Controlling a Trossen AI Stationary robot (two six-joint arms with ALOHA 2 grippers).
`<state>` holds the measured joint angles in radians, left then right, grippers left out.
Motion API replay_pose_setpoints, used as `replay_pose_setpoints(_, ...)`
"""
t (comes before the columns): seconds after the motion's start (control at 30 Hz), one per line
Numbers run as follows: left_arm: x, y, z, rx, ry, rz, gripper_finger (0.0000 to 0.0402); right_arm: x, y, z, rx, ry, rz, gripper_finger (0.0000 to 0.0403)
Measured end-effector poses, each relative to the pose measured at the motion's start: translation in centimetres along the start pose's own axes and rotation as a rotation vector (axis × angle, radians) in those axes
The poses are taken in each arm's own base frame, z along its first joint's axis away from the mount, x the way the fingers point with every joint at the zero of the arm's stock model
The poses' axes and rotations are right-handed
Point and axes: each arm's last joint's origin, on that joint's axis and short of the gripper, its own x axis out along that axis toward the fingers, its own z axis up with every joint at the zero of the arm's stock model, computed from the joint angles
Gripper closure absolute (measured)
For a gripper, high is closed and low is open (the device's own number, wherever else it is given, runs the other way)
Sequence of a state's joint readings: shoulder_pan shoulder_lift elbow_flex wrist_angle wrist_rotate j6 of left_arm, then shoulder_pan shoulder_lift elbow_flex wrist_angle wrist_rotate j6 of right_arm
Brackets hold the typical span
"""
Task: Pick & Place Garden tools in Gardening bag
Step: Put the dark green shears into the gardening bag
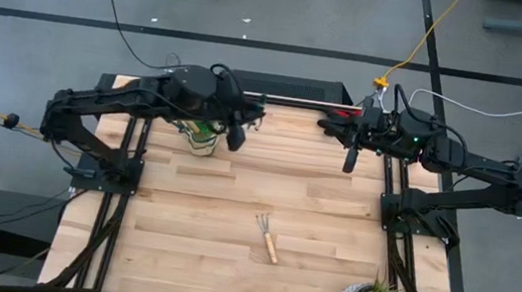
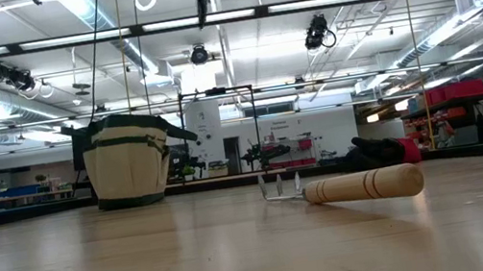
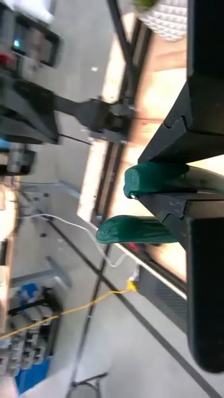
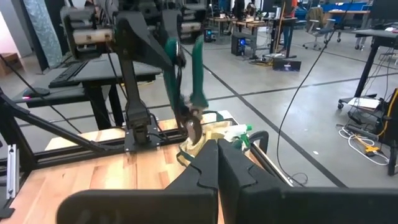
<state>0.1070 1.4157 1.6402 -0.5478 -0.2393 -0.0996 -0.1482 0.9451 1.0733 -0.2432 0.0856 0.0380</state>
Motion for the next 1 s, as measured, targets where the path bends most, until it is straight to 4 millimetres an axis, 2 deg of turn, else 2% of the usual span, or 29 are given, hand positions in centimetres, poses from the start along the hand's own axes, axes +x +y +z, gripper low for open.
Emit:
replay_pose_setpoints(0.27, -2.6, 0.4, 0.0, 0.012, 0.033, -0.022, 0.0340, 0.1, 0.0, 0.0, 0.003, 0.003, 0.013, 0.0403)
replay_pose_setpoints(0.5, -2.7, 0.3, -0.6, 0.006, 0.082, -0.075, 0.0340, 0.2, 0.1, 0.0, 0.007, 0.004, 0.024, 0.0403)
replay_pose_setpoints(0.67, -1.9, 0.2, -3.0, -0.029, 0.107, -0.130, 0.0340, 0.1, 0.3, -0.1, 0.006, 0.005, 0.034, 0.0403)
replay_pose_setpoints(1.0, -4.8, 1.7, -6.9, -0.087, -0.020, -0.129, 0.0340, 0.1, 0.8, -0.1, 0.002, 0.012, 0.060, 0.0403)
